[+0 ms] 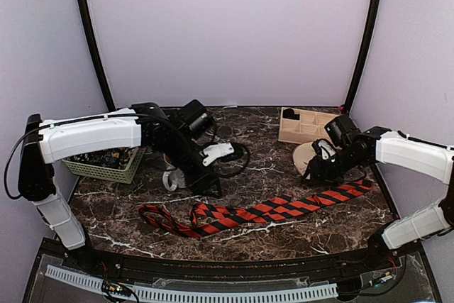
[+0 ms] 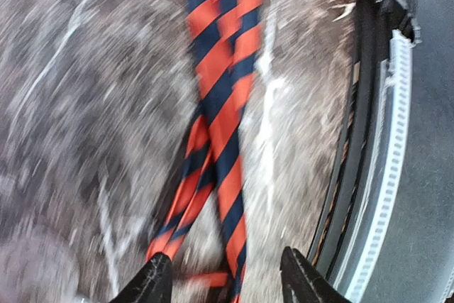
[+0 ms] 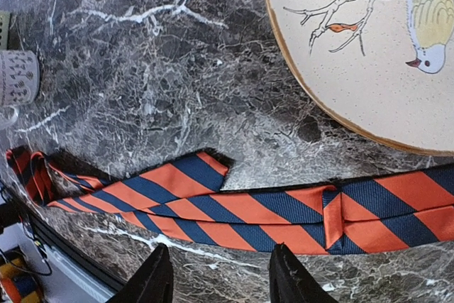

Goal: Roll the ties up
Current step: Move to tie at the center of the board.

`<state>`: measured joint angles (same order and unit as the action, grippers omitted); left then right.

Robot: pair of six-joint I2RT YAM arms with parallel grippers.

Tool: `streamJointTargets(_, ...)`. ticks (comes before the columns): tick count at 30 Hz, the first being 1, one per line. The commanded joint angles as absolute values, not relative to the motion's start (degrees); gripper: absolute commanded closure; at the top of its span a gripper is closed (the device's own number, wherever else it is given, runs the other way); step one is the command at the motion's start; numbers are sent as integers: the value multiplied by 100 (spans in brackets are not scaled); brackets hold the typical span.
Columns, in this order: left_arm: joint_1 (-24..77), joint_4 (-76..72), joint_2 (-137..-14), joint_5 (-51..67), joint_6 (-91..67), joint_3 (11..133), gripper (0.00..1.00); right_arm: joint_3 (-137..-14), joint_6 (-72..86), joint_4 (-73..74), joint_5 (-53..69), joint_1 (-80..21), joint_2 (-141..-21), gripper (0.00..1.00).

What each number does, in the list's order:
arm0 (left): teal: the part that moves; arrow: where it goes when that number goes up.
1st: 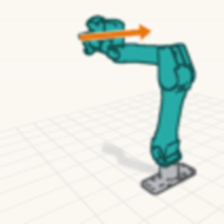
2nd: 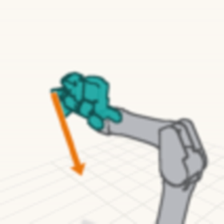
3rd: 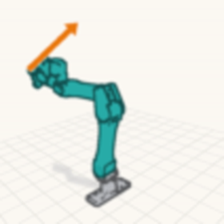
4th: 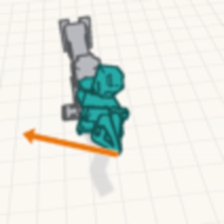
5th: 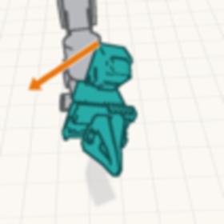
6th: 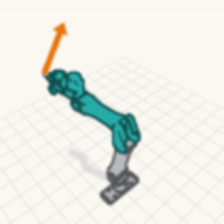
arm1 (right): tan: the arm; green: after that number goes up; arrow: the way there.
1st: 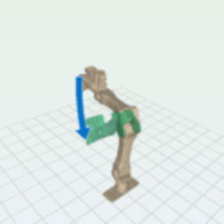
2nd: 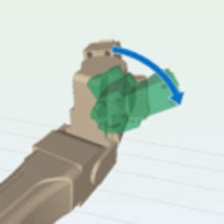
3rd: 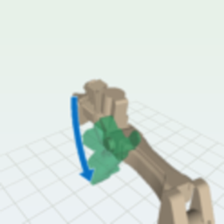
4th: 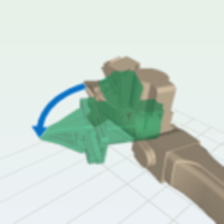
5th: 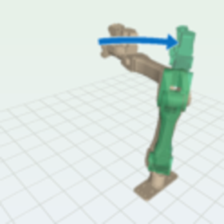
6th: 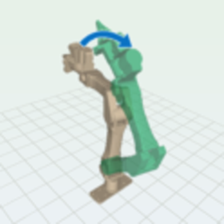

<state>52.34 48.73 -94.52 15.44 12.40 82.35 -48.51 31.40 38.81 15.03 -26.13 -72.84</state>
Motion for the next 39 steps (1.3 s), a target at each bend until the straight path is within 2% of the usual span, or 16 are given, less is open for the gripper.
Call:
streamJointTargets(1,5521,3413,-10390,2420,519,8497,48,-4680,2924,3587,1786,-2584,-7547,57)
streamJointTargets(6,5546,3738,-11208,2486,703,8625,57,-4472,2800,3454,1857,-2584,-7756,63)
streamJointTargets(12,5439,4376,-11385,2013,1191,8080,69,-4154,2791,3245,1994,-2606,-7977,67)
streamJointTargets(24,4369,5287,-10938,647,2158,7325,76,-3781,3443,2616,2201,-3619,-8343,70)
streamJointTargets(26,4294,5107,-10731,710,2223,7236,73,-3785,3532,2598,2226,-3775,-8366,71)
streamJointTargets(31,4381,4636,-10125,1621,2286,7406,55,-3929,3519,3002,1908,-3783,-8112,71)
streamJointTargets(34,4629,4046,-9726,1946,2145,7503,48,-4099,3528,3232,1742,-3650,-7750,70)
streamJointTargets(39,5319,2555,-9518,1731,1793,7651,43,-4227,3750,3190,1636,-3362,-6936,64)
